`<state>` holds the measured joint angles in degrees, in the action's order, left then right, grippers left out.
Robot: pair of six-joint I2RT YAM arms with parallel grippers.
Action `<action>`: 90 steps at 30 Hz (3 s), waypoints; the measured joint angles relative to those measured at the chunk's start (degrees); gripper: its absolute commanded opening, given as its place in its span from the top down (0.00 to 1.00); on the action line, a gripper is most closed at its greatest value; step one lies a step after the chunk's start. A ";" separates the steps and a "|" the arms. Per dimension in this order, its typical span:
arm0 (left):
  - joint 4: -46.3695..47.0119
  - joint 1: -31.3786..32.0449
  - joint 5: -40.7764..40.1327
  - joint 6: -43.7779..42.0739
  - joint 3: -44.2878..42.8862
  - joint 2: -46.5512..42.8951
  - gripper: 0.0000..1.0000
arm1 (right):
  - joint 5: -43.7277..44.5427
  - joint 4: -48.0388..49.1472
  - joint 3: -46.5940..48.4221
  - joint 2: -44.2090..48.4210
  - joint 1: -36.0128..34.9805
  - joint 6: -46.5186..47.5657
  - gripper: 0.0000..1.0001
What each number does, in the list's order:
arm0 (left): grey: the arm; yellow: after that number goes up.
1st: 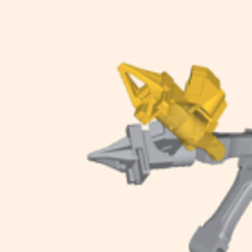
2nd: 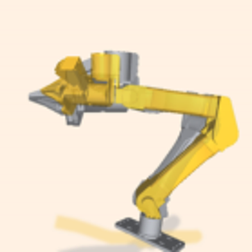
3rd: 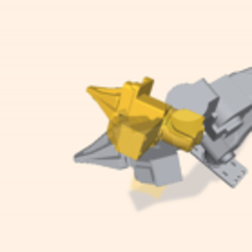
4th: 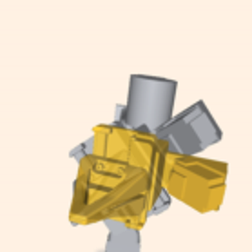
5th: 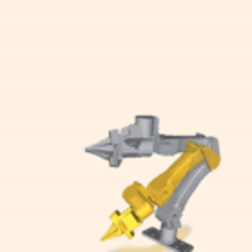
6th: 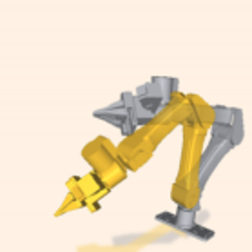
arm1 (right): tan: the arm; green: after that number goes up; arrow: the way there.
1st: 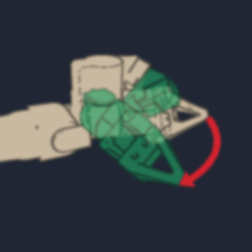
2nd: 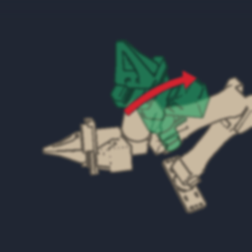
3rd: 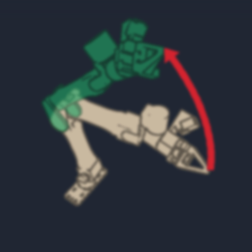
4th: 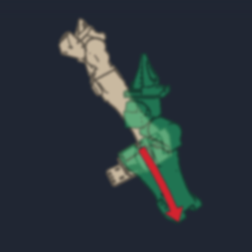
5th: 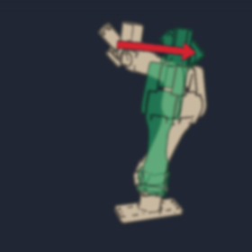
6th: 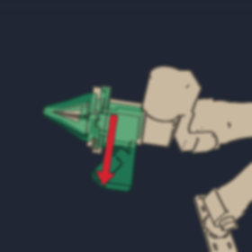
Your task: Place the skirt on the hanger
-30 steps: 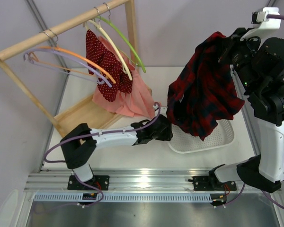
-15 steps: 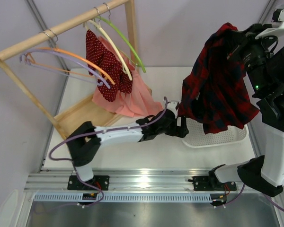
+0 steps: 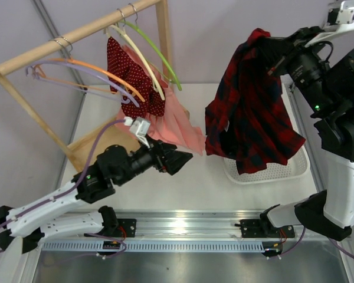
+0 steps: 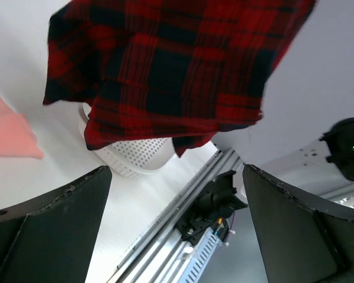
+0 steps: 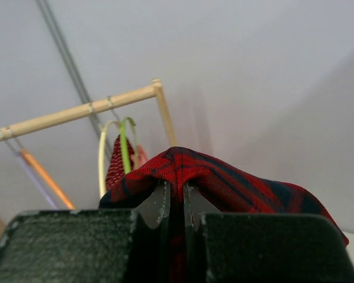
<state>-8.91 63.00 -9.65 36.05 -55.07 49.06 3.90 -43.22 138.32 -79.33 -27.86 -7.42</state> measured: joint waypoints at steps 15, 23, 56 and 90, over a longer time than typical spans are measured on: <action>-12.37 8.57 -10.82 2.23 -2.71 1.86 0.03 | 6.69 8.76 -24.24 -2.58 -19.21 -2.49 1.00; -24.22 9.88 -28.26 15.10 -2.49 9.94 0.11 | 12.35 10.08 -23.96 -2.73 -21.11 -0.48 1.00; -28.39 9.88 -31.69 19.93 -0.17 0.42 0.02 | 17.77 7.61 -25.73 0.33 -21.20 2.99 1.00; -38.93 -14.14 -21.94 3.30 -16.90 0.46 1.00 | 13.68 8.33 -44.39 10.14 -21.20 -4.02 1.00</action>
<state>-47.83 48.86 -31.59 39.35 -71.96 49.52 17.58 -34.89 93.93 -69.19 -49.06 -11.44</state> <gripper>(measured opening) 0.016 0.071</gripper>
